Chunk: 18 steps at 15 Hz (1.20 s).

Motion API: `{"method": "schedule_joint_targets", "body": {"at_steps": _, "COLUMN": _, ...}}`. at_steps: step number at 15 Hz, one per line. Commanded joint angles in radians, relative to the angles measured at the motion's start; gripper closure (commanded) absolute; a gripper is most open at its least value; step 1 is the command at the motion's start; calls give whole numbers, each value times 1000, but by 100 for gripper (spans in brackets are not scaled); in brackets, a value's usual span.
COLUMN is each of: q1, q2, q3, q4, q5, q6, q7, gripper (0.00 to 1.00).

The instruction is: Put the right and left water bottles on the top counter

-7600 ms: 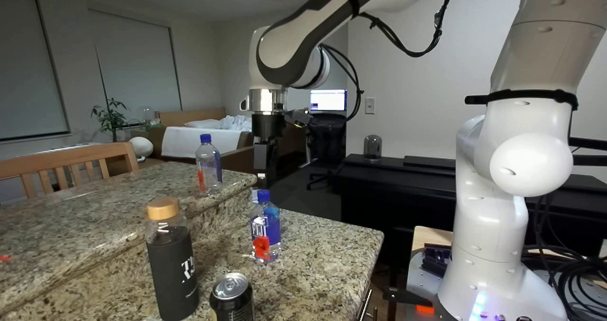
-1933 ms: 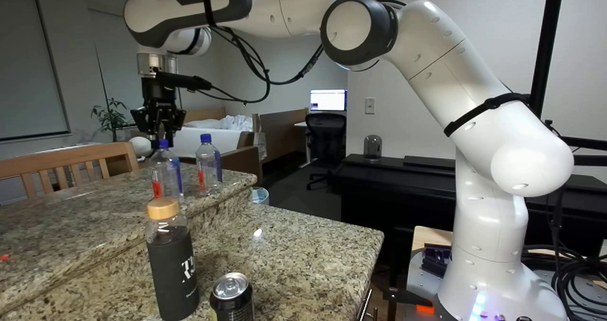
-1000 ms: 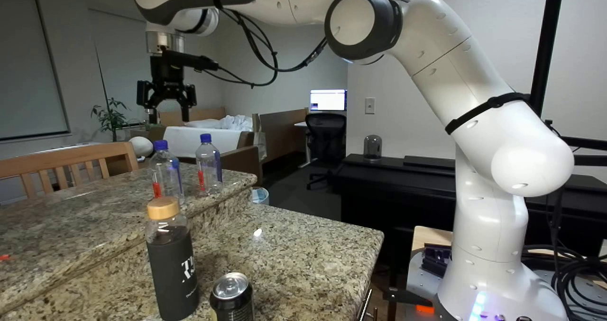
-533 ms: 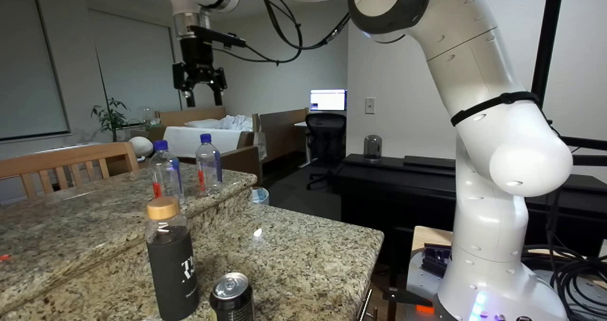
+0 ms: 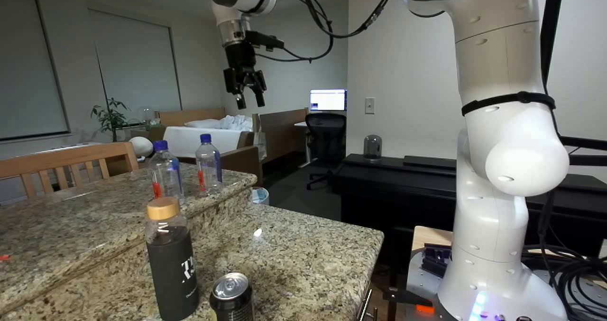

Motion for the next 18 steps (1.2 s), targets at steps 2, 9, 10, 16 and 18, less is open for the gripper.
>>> {"method": "schedule_joint_targets", "body": {"at_steps": 2, "q1": -74, "q2": -191, "q3": 35, "q4": -294, "q5": -27, "q6": 171, "q7": -95, "gripper": 0}}
{"method": "schedule_joint_targets", "body": {"at_steps": 9, "q1": -110, "q2": -414, "q3": 22, "q4": -671, "q5": -19, "q6": 414, "q7": -210, "gripper": 0}}
{"method": "schedule_joint_targets", "body": {"at_steps": 10, "q1": -112, "q2": -441, "q3": 20, "q4": -719, "q5": -19, "q6": 432, "q7": -212, "gripper": 0}}
{"method": "schedule_joint_targets", "body": {"at_steps": 16, "q1": -106, "q2": -424, "q3": 18, "q4": -714, "q5": -6, "q6": 400, "q7": -181, "gripper": 0}}
{"method": "schedule_joint_targets", "body": {"at_steps": 18, "q1": -106, "q2": -425, "q3": 18, "q4": -714, "q5": -6, "q6": 400, "q7": -181, "gripper": 0}}
